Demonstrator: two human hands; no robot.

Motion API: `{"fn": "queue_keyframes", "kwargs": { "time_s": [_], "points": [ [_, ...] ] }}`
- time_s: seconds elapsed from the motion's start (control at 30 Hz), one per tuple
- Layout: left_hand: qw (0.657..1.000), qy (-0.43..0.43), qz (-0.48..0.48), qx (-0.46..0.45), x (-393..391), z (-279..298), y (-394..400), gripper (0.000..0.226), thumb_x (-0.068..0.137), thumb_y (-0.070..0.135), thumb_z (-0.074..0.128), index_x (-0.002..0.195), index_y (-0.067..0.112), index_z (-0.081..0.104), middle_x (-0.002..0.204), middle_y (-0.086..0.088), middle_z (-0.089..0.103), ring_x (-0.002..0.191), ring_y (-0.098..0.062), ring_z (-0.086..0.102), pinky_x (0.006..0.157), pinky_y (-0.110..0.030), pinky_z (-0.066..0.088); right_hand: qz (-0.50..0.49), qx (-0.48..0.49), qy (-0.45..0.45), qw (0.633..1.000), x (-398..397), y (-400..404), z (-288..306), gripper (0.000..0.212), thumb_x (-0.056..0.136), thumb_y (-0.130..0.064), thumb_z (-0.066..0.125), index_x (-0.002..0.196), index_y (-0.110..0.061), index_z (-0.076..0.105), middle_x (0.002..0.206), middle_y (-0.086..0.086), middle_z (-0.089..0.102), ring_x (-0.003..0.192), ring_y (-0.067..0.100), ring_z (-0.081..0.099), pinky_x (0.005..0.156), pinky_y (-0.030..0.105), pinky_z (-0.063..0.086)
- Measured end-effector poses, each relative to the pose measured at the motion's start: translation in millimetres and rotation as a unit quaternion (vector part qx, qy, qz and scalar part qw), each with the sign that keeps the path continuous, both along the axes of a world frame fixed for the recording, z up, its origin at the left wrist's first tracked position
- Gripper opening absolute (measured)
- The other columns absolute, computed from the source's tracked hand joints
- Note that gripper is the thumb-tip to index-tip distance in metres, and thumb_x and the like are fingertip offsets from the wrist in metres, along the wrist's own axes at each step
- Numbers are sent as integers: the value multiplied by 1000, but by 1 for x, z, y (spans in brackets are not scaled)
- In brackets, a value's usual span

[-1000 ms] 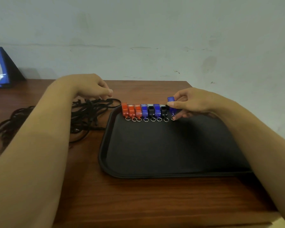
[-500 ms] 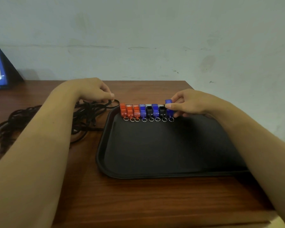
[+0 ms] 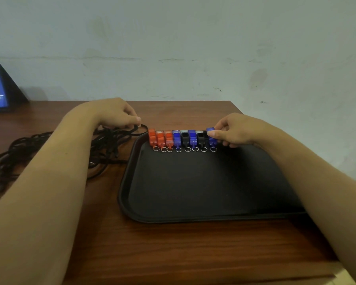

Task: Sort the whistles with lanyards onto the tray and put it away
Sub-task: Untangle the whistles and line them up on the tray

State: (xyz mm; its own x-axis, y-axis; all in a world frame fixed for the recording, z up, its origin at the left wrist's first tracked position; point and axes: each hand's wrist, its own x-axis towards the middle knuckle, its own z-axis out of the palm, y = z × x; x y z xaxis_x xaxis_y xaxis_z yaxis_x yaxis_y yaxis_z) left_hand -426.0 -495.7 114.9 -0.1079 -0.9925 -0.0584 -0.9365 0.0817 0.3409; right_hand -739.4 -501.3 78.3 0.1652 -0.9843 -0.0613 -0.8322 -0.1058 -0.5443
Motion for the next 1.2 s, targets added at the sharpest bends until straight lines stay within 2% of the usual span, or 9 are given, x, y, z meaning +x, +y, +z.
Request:
{"fn": "queue_keyframes", "kwargs": {
  "time_s": [0.2,0.37,0.5,0.63,0.73,0.8,0.83,0.97,1.2],
  "points": [
    [1000,2,-4,4,1,-1,-1,25,101,42,55,106,25,73,97,8,72,90,-7,63,87,-33,47,-5,-8,36,999,3,0,-2,36,97,-51,60,93,-17,72,90,5,78,92,26,74,83,37,60],
    [1000,5,-3,1,1,-1,-2,25,101,41,55,104,24,73,95,8,71,89,-7,63,82,-31,46,-11,-5,78,997,6,3,0,44,100,-53,53,94,-14,72,91,6,78,92,26,74,77,33,57],
    [1000,9,-4,1,1,-2,-3,24,101,40,56,104,24,74,95,8,72,87,-6,63,79,-30,46,-11,-9,99,995,9,7,3,47,101,-55,50,94,-13,72,89,7,77,73,21,67,67,27,52],
    [1000,-11,-10,0,-2,-2,-4,25,101,41,54,107,24,73,96,10,70,86,-2,59,85,-30,41,-15,-21,112,993,10,9,3,50,102,-55,47,96,-13,72,87,5,77,86,23,73,76,32,55],
    [1000,-23,-12,-1,-3,-3,-5,25,102,40,54,107,24,72,96,11,69,87,-2,58,88,-32,41,-15,-35,137,990,11,11,6,57,102,-55,46,95,-4,71,83,7,76,85,26,71,75,32,50],
    [1000,-23,-12,-4,-4,-4,-6,25,102,40,54,107,23,73,96,10,68,87,-3,58,90,-34,42,-14,-55,152,987,10,12,9,56,102,-53,46,93,-2,66,89,12,74,95,32,69,78,34,50],
    [1000,-24,-13,-9,-4,-4,-7,25,101,40,54,107,23,73,96,10,68,88,-3,58,91,-34,42,-16,-70,164,984,9,15,13,56,102,-52,47,100,0,67,97,14,73,99,34,68,83,37,51],
    [999,-28,-15,-18,-7,-7,-10,24,101,37,55,110,23,73,103,9,65,96,-11,59,92,-33,40,-10,-148,210,966,13,33,31,40,104,-48,43,107,-15,67,108,8,67,101,28,62,91,45,52],
    [997,-37,-5,-64,-17,-11,-12,17,101,32,57,106,26,72,110,2,66,99,-14,58,92,-31,41,90,-216,227,945,22,54,35,37,103,-52,40,105,-22,61,100,2,63,91,25,63,83,43,55]
  ]
}}
